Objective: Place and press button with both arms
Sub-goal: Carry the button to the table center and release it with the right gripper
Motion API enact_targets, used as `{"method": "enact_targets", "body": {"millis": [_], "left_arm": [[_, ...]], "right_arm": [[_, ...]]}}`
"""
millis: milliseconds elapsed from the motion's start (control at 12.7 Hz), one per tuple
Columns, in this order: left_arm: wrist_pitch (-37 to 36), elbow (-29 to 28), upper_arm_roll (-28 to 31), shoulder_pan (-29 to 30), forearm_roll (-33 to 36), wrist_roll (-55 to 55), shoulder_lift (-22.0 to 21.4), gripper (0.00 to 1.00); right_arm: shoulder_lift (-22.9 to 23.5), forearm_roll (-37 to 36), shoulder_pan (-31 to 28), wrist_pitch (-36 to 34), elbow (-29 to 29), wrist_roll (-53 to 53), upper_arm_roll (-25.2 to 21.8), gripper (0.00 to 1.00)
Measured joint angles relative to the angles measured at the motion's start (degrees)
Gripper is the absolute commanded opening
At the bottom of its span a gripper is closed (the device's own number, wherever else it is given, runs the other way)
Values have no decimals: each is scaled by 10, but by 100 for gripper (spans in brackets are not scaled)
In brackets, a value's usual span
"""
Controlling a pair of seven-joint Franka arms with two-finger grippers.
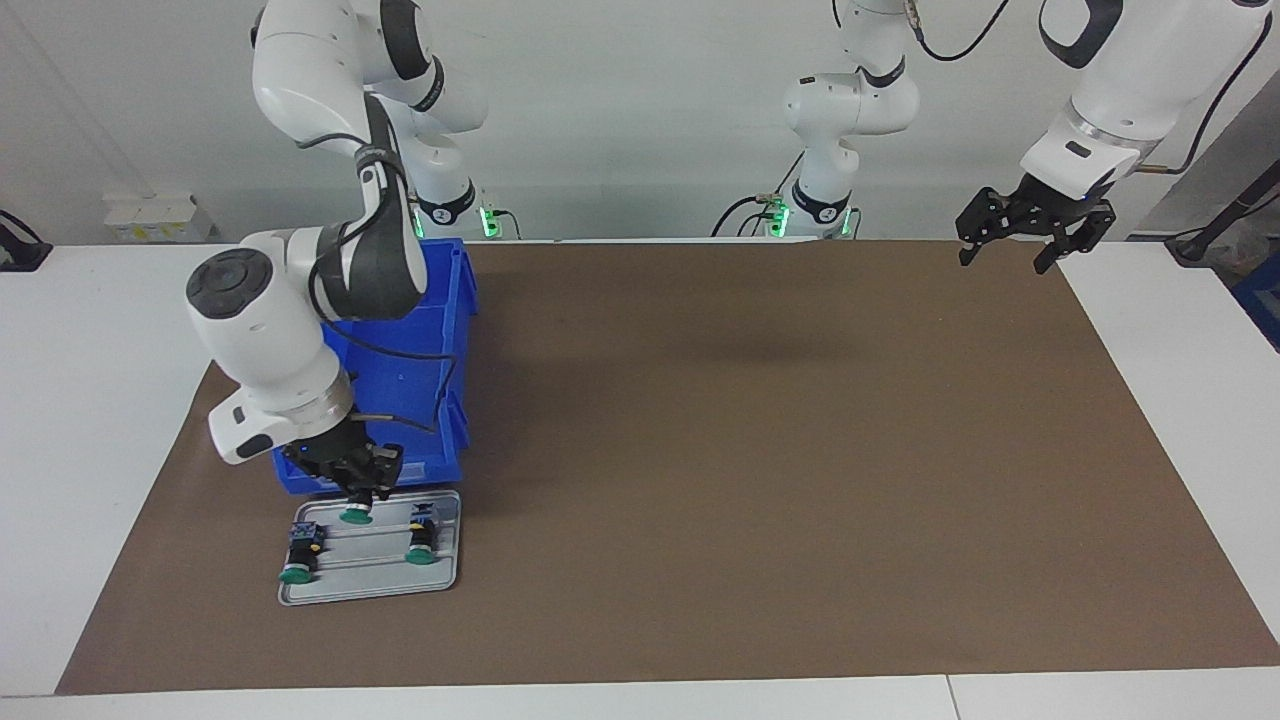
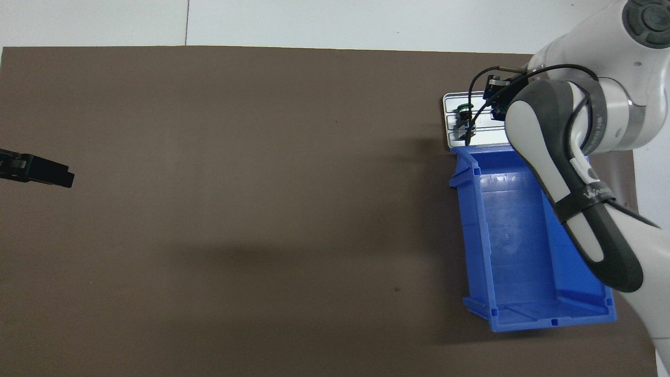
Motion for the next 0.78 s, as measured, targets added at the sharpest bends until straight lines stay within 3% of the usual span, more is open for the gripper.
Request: {"method": "enact_targets", "body": {"millis": [471, 785], "left_arm": [[0, 0, 0, 0, 0, 0, 0, 100], [0, 0, 0, 0, 0, 0, 0, 100]], "right_arm": [[-1, -23, 232, 48, -2, 534, 1, 9], [62, -107, 327, 65, -9, 780, -1, 10]]}}
